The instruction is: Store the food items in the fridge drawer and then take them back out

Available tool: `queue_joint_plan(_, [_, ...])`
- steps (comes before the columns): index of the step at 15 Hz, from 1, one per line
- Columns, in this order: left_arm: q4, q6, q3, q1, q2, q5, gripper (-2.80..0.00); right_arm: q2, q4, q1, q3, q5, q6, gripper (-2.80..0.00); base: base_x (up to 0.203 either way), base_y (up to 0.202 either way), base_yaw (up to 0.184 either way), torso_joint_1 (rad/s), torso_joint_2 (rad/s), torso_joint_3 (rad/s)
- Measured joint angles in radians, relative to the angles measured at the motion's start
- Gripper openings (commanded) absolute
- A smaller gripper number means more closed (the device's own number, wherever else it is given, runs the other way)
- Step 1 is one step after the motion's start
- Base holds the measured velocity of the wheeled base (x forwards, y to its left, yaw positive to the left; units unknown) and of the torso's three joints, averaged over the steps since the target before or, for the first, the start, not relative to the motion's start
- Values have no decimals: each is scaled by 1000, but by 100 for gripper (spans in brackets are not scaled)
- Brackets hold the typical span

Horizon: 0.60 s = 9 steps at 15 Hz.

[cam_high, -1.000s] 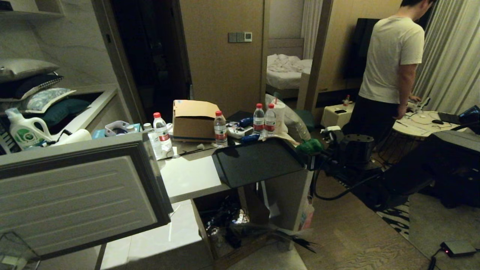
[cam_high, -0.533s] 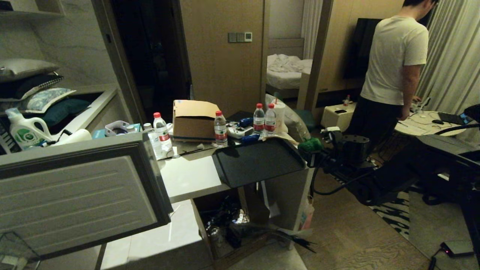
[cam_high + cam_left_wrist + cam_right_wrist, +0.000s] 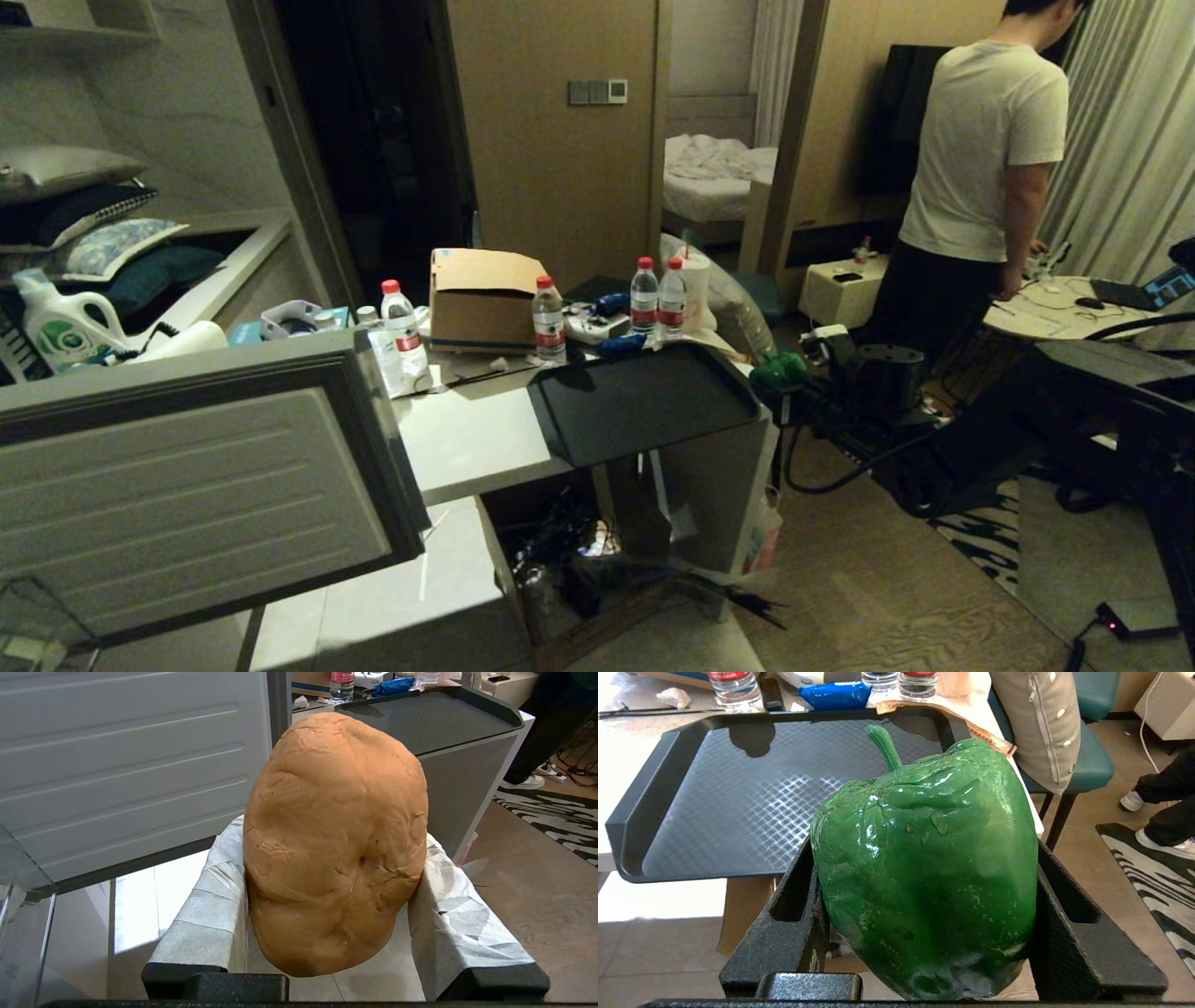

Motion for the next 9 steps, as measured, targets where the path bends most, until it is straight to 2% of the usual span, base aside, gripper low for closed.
queue_joint_plan(9, [0,0,0,0,0,2,-280,-1,1,-16,18,0,-20,-280,7,0,0,0,0,1])
